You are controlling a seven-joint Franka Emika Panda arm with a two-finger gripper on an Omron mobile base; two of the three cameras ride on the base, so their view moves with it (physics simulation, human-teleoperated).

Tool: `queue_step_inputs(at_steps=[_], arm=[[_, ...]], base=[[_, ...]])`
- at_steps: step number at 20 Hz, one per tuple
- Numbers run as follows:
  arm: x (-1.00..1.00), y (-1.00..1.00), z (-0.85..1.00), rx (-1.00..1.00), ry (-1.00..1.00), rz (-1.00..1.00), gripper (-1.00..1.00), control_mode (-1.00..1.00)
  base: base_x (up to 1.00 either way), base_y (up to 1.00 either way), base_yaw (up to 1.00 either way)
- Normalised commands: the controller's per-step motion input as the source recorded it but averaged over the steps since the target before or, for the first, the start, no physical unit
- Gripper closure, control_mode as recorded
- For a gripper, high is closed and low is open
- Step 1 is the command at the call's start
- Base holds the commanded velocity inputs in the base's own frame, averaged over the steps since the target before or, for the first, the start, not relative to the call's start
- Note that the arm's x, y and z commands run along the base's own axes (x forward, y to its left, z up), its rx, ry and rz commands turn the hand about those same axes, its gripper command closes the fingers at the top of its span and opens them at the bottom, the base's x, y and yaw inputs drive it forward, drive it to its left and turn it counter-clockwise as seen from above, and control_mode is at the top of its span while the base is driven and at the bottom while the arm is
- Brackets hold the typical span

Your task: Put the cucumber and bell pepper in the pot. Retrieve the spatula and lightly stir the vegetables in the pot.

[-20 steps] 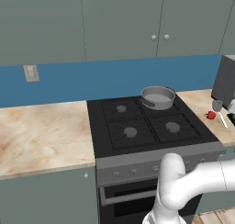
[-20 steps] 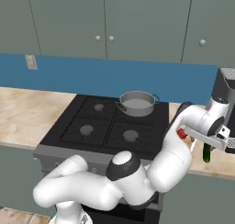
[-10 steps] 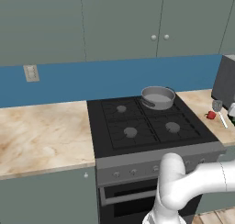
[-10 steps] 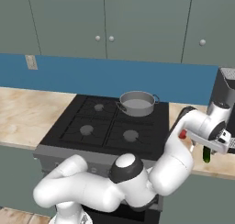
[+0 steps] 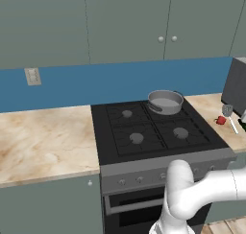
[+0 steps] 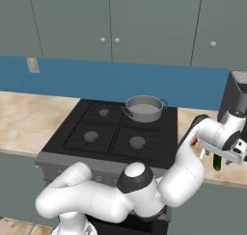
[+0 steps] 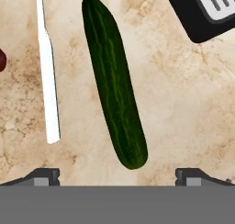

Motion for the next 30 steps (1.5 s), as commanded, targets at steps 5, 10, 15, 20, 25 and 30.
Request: queue_step_inputs(at_steps=[5, 10, 15, 20, 25, 30], arm=[[0.01, -0.11, -0.07, 0.0, 0.04, 0.01, -1.0, -1.0], [0.01, -0.02, -0.07, 0.0, 0.06, 0.06, -1.0, -1.0], [0.0, 0.0, 0.0, 0.0, 0.03, 0.07, -1.0, -1.0], [0.03, 0.0, -0.11, 0.0, 0.0, 0.04, -1.0, -1.0], [0.18, 0.0, -0.29, 0.0, 0.0, 0.02, -1.0, -1.0], [0.16, 0.0, -0.28, 0.0, 0.0, 0.02, -1.0, -1.0]], base=[[0.0, 0.0, 0.0], [0.0, 0.0, 0.0], [0.0, 0.0, 0.0], [0.0, 0.0, 0.0], [0.0, 0.0, 0.0], [0.0, 0.0, 0.0]])
